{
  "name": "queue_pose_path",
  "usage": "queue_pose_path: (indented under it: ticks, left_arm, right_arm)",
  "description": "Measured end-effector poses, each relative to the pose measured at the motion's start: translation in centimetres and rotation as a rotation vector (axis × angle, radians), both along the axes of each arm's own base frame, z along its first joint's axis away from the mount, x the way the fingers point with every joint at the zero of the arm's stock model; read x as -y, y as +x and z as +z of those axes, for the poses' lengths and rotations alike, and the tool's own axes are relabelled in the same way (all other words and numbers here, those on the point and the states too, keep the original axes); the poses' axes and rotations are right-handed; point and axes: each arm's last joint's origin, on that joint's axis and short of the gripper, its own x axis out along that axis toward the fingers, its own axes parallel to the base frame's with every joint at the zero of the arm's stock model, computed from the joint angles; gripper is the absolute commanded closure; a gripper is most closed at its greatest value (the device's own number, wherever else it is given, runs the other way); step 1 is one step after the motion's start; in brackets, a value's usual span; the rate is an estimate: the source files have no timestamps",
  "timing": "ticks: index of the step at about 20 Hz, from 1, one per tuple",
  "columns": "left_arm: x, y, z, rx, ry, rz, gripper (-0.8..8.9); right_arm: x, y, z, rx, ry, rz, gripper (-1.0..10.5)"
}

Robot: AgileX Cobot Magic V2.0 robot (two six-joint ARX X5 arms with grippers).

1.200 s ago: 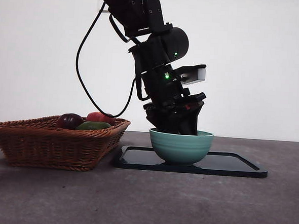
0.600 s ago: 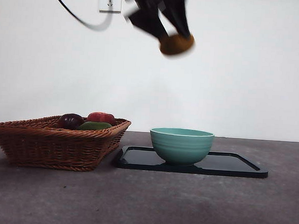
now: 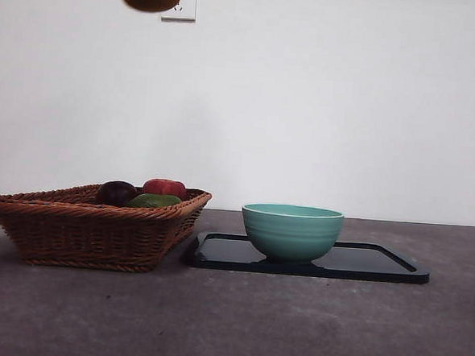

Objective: Pick up the wifruite, put it on the bowl, pick up the plate, put it on desk

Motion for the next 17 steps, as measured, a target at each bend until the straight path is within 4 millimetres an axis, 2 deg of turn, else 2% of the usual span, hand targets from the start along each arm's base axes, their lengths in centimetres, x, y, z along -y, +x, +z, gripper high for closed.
queue_pose_path:
  ticks: [5,11,17]
  left_arm:
    - [-0.5,0.2,-4.0,-0.087,-0.002,0.056,6.29]
    - [-0.9,0.1,-12.2,-0.181,0.077,0.225,6.17]
    - [-0.7,0.4,-18.0,-0.143,0.063,0.342,6.19]
  right_arm:
    - [0.0,0.0,0.0,0.001,-0.001,0.001,7.8]
    - [0.0,0.0,0.0,0.001,-0.001,0.001,7.8]
    - [0.0,0.0,0.0,0.001,-0.001,0.001,7.8]
